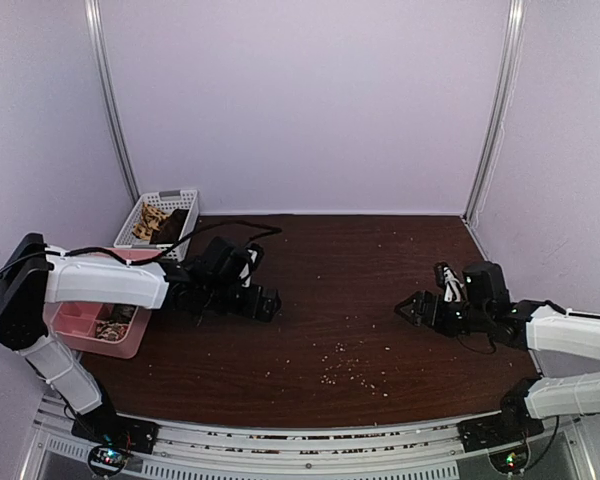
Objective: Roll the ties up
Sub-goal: Pick up the tie from the storage box.
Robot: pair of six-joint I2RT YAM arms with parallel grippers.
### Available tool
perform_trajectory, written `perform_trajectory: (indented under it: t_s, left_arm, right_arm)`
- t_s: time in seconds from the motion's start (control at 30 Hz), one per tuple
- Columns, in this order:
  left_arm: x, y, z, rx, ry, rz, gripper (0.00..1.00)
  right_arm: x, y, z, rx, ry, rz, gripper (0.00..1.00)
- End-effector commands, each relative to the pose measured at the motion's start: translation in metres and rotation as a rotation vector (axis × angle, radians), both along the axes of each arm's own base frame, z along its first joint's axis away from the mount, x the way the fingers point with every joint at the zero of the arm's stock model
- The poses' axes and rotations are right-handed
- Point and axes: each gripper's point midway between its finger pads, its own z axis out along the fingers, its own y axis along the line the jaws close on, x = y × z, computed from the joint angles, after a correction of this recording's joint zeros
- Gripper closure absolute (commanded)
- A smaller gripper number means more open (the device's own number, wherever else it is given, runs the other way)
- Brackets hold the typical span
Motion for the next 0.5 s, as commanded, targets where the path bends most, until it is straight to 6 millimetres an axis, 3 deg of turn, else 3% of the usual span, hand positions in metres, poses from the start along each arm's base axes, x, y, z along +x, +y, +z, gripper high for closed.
perform_trajectory:
  t_s: [0.0,0.1,0.2,0.33,0.47]
  left_arm:
    - [0.033,-0.004,0.056,0.034,-0.086,0.016,0.02]
    - [0.05,-0.003,0.08,-0.005,-0.111,-0.036,0.02]
    - [0.075,0.018,0.106,-0.115,-0.152,-0.034,0.02]
    - [0.117,0.07,0.136,-0.113,-0.207,0.072,0.02]
    - [0.155,0.131,0.144,-0.075,-0.205,0.217,0.02]
  right_arm:
    - [0.009,0.002,0.025,-0.011,-0.118,0.027,0.01]
    - [0.009,0.005,0.038,-0.015,-0.167,0.06,0.0]
    - [0.011,0.008,0.048,-0.011,-0.186,0.081,0.0]
    - [0.011,0.011,0.048,-0.025,-0.166,0.108,0.0]
    - [0.009,0.018,0.048,0.003,-0.16,0.142,0.01]
